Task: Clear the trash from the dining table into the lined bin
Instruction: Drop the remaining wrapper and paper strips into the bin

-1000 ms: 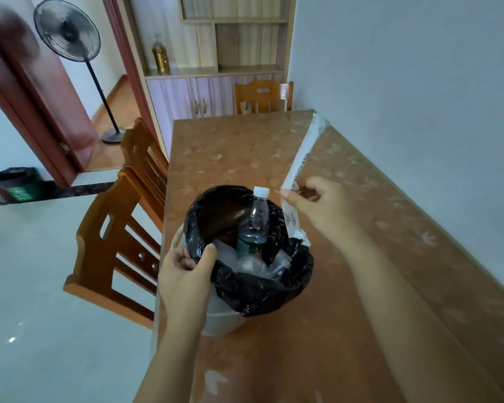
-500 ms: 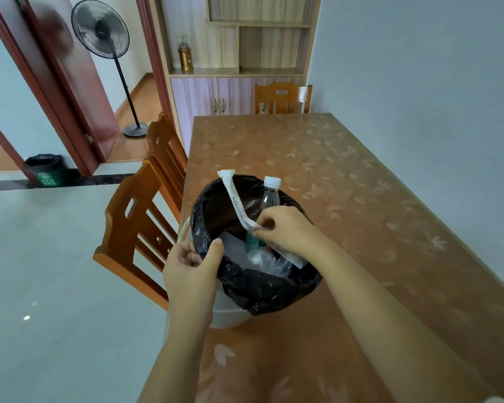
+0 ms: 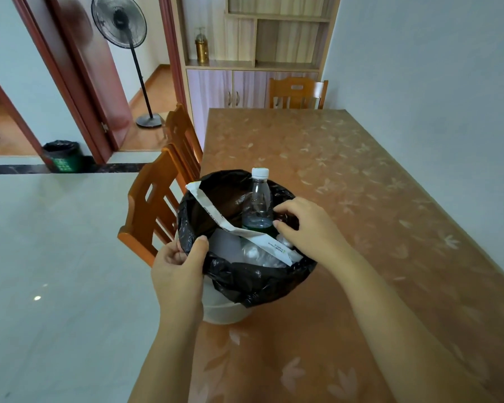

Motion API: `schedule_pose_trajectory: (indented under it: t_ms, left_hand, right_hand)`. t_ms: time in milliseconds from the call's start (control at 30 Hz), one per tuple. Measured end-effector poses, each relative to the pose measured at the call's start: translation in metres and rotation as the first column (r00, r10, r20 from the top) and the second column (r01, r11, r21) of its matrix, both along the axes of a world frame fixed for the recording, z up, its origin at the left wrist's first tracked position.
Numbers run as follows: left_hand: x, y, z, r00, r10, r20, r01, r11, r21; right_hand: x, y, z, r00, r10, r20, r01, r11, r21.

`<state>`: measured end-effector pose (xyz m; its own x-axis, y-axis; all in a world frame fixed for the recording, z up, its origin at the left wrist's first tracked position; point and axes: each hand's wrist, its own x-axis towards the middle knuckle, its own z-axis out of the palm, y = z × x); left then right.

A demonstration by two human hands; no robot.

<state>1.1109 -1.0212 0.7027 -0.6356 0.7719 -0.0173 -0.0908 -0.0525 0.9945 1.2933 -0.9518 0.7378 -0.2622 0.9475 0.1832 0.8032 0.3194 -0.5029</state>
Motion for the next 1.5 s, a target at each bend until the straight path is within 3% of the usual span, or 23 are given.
schedule_pose_trajectory:
  t_ms: [200,533,900,1300,1500]
  left_hand:
    - [-0.037,-0.027,-0.007,0.996,0.024,0.086,-0.023,1.000,-0.013]
    - [-0.085,-0.040,-0.025,0.993,0.074,0.091,-0.073,0.997,-0.021]
    - [-0.115,0.026,-0.015,0.986,-0.166,-0.009,0.165,0.985,-0.052]
    - [-0.144,0.044,-0.016,0.876,-0.483,-0.010,0.482,0.875,-0.050]
    - [-0.194,0.026,-0.019,0.758,-0.652,-0.004,0.652,0.758,-0.022]
  right_hand:
    - [-0.018,-0.029,-0.009,0.992,-0.115,0.045,0.108,0.985,0.135]
    - [-0.066,-0.052,-0.031,0.988,-0.152,0.005,0.150,0.983,0.108]
    - [-0.084,-0.023,-0.037,0.927,-0.375,-0.011,0.373,0.921,0.112]
    - [-0.134,-0.109,-0.035,0.724,-0.685,0.074,0.671,0.726,0.152]
    - [-0.215,-0.177,-0.041,0.546,-0.838,0.022,0.822,0.540,0.178]
